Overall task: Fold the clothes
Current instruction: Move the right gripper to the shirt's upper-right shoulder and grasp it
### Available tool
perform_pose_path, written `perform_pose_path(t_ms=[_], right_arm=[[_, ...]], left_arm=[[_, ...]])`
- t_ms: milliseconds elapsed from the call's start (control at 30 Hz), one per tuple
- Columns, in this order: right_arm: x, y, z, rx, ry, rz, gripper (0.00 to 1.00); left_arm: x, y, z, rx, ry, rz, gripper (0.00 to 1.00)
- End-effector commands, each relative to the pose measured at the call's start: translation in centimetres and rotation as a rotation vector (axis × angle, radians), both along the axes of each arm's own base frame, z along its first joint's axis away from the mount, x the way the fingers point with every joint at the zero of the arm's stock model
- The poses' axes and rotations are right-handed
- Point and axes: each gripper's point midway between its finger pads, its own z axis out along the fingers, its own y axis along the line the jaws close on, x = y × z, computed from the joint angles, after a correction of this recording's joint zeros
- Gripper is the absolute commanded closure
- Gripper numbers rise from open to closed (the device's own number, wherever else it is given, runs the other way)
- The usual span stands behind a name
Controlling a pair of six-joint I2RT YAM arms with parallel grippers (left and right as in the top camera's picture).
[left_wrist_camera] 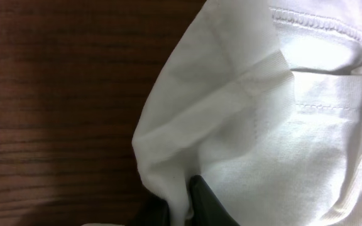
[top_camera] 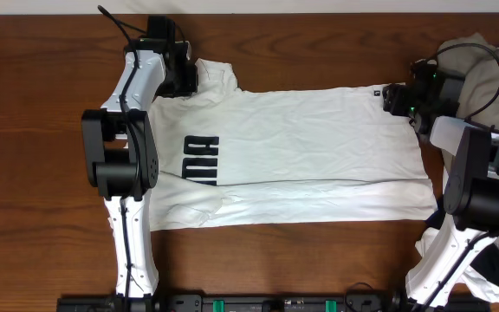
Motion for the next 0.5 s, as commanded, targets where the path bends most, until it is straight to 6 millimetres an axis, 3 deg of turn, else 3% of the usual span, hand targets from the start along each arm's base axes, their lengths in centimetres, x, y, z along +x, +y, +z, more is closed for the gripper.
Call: perform_pose_path(t_ms=[0,100,200,333,467], right_arm=[[-0.23,0.32,-1.85,0.000,0.036,-0.012,0.29],[-0.25,0.42,-2.08,0.001,0.039,-0.010,0.31],[-0.26,0.46,-2.22,0.002,0.041,-0.010,0.43],[-0.23,0.14,-2.24,0.005,0.044,-0.038,0.80],[-0.21,-0.07,-2.24,0.008,0.045,-0.058,0.95]], left_arm=[[0.44,-0.22,1.65,-0.005,-0.029,0.001,0.87],[0.45,-0.22,1.66,-0.005,-0.030,0.001,0.87],[0.45,-0.22,1.66,-0.005,-0.030,0.001,0.87],[0.44,-0.22,1.65,-0.005,-0.030,0.001,0.85],[0.44,-0.22,1.65,-0.005,-0.030,0.001,0.83]])
